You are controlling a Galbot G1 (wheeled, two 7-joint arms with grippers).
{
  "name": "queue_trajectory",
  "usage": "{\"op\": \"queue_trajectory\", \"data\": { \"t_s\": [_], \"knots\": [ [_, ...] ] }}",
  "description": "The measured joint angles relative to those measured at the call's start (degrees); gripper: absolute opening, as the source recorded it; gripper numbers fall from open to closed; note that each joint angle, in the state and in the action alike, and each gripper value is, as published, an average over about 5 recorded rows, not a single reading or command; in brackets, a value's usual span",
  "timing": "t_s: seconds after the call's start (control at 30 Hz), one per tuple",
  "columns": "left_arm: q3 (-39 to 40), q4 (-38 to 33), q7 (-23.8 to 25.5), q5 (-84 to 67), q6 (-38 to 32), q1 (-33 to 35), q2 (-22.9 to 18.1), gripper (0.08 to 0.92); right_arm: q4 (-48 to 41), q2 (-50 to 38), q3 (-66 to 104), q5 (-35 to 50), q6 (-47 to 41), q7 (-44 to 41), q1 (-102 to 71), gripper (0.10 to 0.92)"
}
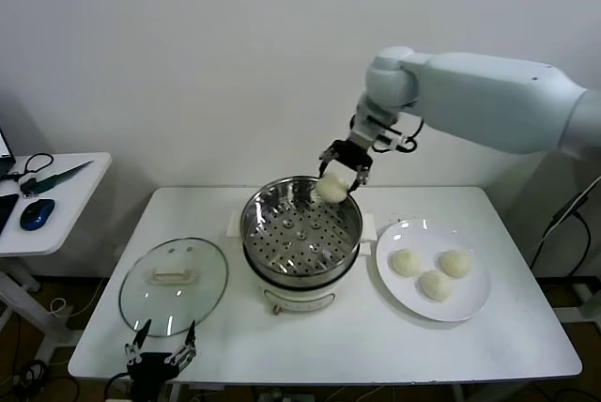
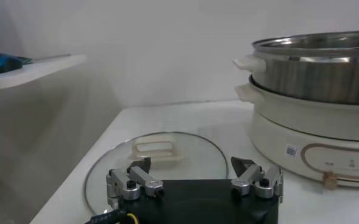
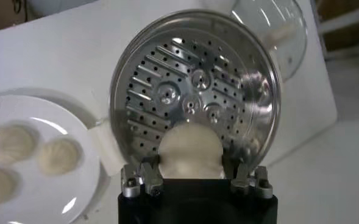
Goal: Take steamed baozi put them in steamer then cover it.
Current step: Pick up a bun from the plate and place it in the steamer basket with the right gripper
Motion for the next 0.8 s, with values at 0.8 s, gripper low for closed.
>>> {"op": "queue_trajectory", "data": {
  "t_s": [0.8],
  "knots": [
    [0.1, 0.9, -0.8, 0.2, 0.0, -0.8, -0.7, 0.823, -21.6, 10.5, 8.2, -14.0, 8.6, 4.6, -14.2, 0.728]
  ]
}}
